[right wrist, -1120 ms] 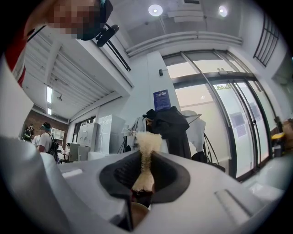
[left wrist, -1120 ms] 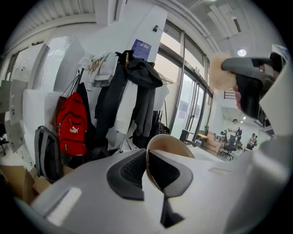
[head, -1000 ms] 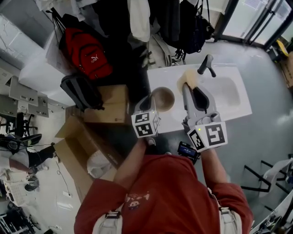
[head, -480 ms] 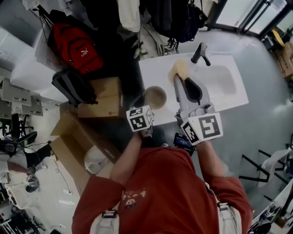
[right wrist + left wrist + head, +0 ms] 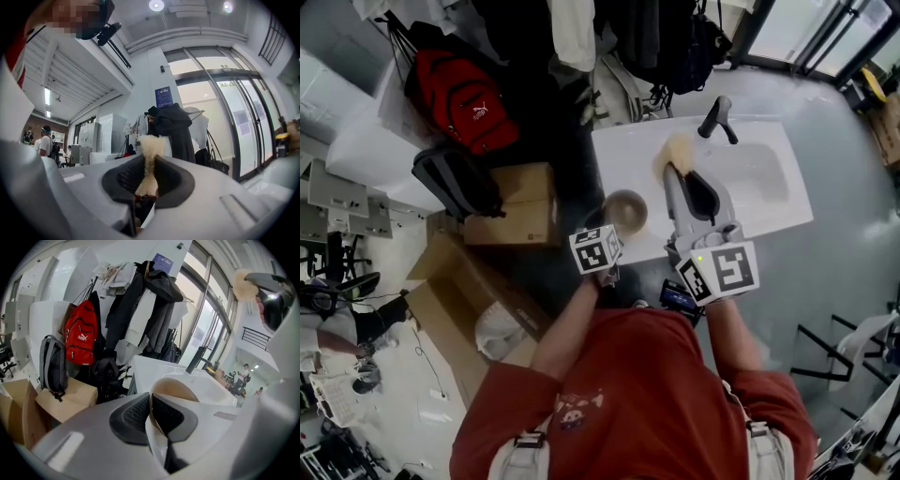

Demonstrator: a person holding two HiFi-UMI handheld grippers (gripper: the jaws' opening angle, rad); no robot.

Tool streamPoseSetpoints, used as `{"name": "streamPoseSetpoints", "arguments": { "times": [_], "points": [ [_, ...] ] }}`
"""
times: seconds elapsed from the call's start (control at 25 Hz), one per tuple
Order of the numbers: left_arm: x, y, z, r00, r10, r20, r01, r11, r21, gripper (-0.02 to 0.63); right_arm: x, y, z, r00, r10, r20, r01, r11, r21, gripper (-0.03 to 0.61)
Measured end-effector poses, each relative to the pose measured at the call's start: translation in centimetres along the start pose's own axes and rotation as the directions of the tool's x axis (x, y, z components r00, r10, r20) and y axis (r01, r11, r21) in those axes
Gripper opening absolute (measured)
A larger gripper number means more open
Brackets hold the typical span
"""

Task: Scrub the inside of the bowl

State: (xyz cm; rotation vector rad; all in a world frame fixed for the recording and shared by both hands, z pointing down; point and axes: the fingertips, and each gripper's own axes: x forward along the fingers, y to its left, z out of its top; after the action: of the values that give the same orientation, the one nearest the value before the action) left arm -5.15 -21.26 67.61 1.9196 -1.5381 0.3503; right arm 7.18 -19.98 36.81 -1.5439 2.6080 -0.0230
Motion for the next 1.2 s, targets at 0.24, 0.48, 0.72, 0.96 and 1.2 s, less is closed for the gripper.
{"name": "streamPoseSetpoints", "arguments": {
  "times": [0.24, 0.48, 0.72, 0.96, 1.2],
  "points": [
    [0.6, 0.5, -0.8, 1.000, -0.011, -0.022, 0.010, 0.999, -0.033, 0.031, 0.2, 0.3, -0.6, 1.000, 0.001, -0.014, -0.001, 1.000, 0.001, 0.052],
    [1.3, 0.1, -1.4, 0.998, -0.036, -0.052, 0.035, 0.999, -0.034, 0.041, 0.0, 0.3, -0.9, 1.000, -0.001, -0.020, 0.001, 1.000, -0.013, 0.052],
    [1.1, -0.2, -0.9, 0.998, -0.041, -0.045, 0.040, 0.999, -0.010, 0.048, 0.1, 0.3, -0.8, 1.000, -0.004, -0.025, 0.003, 1.000, -0.015, 0.052],
    [1.0, -0.4, -0.6, 0.998, -0.044, -0.042, 0.045, 0.999, 0.009, 0.062, 0.1, 0.4, -0.9, 1.000, -0.001, -0.027, 0.000, 1.000, -0.015, 0.052],
    [0.8, -0.4, -0.5, 0.998, -0.048, -0.040, 0.048, 0.999, 0.010, 0.089, 0.0, 0.5, -1.0, 1.000, 0.002, -0.029, -0.002, 1.000, -0.014, 0.052]
  ]
}}
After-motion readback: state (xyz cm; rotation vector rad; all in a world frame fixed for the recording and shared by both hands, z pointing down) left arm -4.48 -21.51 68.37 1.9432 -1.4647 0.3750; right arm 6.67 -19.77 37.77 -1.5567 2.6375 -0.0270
